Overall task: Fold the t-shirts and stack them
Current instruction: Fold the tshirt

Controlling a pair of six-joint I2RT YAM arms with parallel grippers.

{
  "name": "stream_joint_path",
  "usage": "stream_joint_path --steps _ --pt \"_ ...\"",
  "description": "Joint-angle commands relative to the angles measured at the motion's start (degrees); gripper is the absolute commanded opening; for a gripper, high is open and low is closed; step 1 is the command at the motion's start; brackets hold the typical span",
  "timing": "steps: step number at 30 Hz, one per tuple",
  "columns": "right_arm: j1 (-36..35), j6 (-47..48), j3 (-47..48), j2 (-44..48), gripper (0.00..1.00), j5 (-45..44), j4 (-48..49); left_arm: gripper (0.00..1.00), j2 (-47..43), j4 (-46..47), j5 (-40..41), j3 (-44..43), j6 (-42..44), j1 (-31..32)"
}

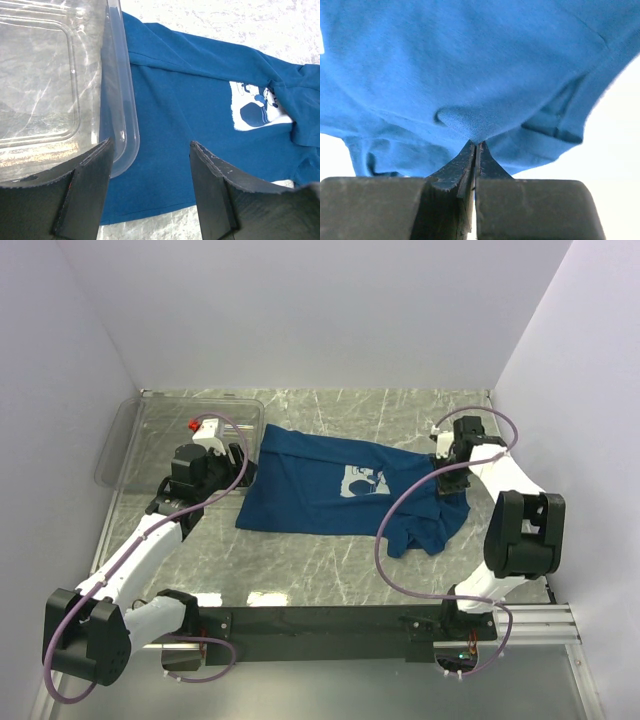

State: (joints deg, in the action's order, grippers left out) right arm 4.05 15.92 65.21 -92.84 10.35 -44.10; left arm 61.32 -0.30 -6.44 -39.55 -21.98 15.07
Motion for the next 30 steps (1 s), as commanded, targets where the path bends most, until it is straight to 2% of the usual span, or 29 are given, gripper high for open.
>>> stream_joint_path --steps 1,8,10,11,13,15,18,20,22,23,26,30 --pt "1.3 0.3 -1.0 3.8 0.00 -3.0 0.1 0.67 -0.3 2.0 -1.6 -0.3 -0.3 -0.2" --pt "2.7 -1.6 -2.8 3.0 0.01 -10.3 4.1 0.67 0.5 2.4 -2.4 -0.6 -0.7 -0.2" --pt "2.7 -1.5 -2.5 1.4 0.07 -11.1 4.0 0.67 0.4 2.4 -2.4 -0.7 -0.7 -0.2" --pt "2.7 -1.3 -2.5 1.0 0.17 -10.8 4.1 0.67 0.3 2.2 -2.4 -0.7 -0.6 -0.2" --pt "2.7 -1.2 -1.8 1.3 0.31 -10.5 3.7 0.67 0.1 2.0 -2.4 -0.7 -0.5 -0.2" --pt "2.6 -0.5 -1.1 2.8 0.37 -10.5 3.4 0.67 -0.2 1.5 -2.4 -0.8 -0.3 -0.2" --pt "1.5 3.4 0.0 7.9 0.46 -4.7 2.5 0.67 -0.8 1.4 -2.6 -0.3 -0.6 -0.2" --pt "-1.4 8.0 0.2 9.6 0.46 2.7 -0.3 0.67 -0.9 1.4 -2.8 0.2 -0.9 -0.3" --pt "-3.8 10.3 -0.8 8.0 0.46 6.2 -2.6 0.67 -0.8 2.1 -3.0 0.5 -1.3 -0.2" --pt "-8.6 10.3 -1.5 7.4 0.45 6.2 -2.3 0.67 -0.7 2.2 -3.1 0.9 -1.5 -0.2" --pt "-14.4 7.7 -3.4 5.5 0.45 2.7 1.4 0.67 -0.6 2.1 -3.4 0.8 -1.8 -0.2" --pt "-17.8 3.5 -2.3 0.8 0.45 -2.1 3.3 0.67 -1.4 1.6 -3.6 0.9 -2.2 -0.2"
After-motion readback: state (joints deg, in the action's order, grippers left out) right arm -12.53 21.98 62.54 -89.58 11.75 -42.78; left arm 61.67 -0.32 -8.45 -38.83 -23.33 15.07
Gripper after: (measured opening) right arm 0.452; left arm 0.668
